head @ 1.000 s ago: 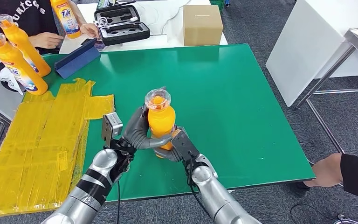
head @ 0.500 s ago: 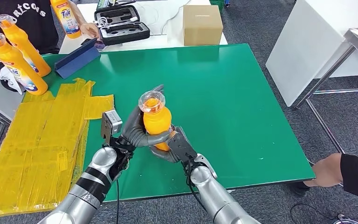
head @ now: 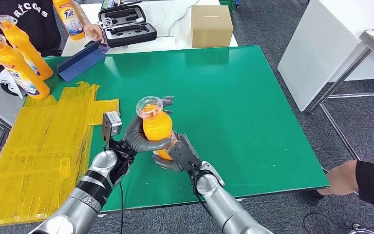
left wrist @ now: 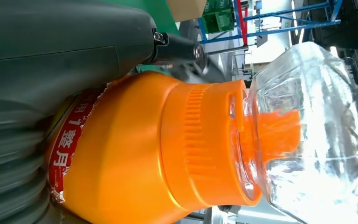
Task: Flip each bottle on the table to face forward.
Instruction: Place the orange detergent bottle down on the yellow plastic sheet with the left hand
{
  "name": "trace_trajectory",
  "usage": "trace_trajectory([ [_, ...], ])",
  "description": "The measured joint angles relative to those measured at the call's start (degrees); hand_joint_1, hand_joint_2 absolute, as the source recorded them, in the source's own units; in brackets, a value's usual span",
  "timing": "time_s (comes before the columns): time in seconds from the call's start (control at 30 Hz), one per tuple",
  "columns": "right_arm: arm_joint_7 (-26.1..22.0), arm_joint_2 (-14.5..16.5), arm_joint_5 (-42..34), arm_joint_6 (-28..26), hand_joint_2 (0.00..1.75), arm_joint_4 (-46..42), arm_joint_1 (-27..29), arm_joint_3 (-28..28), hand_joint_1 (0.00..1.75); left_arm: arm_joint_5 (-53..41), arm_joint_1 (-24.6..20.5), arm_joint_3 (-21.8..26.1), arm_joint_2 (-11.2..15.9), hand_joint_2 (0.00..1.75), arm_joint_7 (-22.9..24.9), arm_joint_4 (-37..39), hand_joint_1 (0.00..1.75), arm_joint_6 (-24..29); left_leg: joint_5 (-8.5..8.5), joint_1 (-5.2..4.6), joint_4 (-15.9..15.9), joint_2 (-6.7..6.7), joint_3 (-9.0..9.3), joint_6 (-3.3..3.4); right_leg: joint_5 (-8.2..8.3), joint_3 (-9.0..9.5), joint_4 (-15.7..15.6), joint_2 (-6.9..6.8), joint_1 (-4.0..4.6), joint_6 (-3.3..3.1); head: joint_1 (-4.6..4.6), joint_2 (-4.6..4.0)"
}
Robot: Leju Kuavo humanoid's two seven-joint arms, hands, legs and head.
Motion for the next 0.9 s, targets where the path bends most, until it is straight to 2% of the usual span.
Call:
trace_trajectory([
  [0.47,-0.09,-0.01,-0.25,-0.8,1.75,1.01,-0.5,1.0,1.74,0.27,0.18,1.17,0.04,1.75,-0.52,0.49,1.75,0.03,0.0,0.0,0.0,0.0,0.0,0.0,0.0,0.0,0.0,0.0,0.0,0.0,-0.01,0.0],
  [0.5,-0.12,-0.02,-0.3,-0.97,1.75,0.96,-0.49,1.0,1.41,0.32,0.22,1.23,0.04,1.75,-0.55,0.47,1.75,0.14,0.0,0.0,0.0,0.0,0.0,0.0,0.0,0.0,0.0,0.0,0.0,0.0,0.0,0.0],
  [0.6,-0.3,-0.3,-0.49,-1.25,1.75,0.3,-0.32,0.99,0.1,0.29,0.41,1.5,0.01,1.75,-0.64,0.18,1.75,1.0,0.0,0.0,0.0,0.0,0.0,0.0,0.0,0.0,0.0,0.0,0.0,0.0,0.01,0.0],
  [0.63,-0.49,-0.44,-0.63,-1.39,1.75,-0.23,-0.17,0.98,0.0,0.06,0.47,1.72,-0.01,1.75,-0.64,0.03,1.75,1.72,0.0,0.0,0.0,0.0,0.0,0.0,0.0,0.0,0.0,0.0,0.0,0.0,0.0,0.0],
  [0.8,-1.45,-0.97,-1.56,-2.01,1.75,-3.83,0.84,0.93,0.0,-1.72,0.83,2.95,0.24,1.75,-0.54,-0.66,1.75,5.58,0.0,0.0,0.0,0.01,0.01,-0.01,0.0,-0.02,-0.01,0.0,0.0,0.0,-0.01,0.0],
  [0.9,-1.81,-1.17,-2.63,-2.15,0.44,-5.85,1.64,0.75,0.0,-3.98,0.99,3.34,0.43,1.75,-0.85,-1.12,1.75,8.79,0.01,0.0,0.0,0.01,0.0,-0.01,0.0,-0.03,0.0,0.0,0.0,0.0,-0.01,0.0],
])
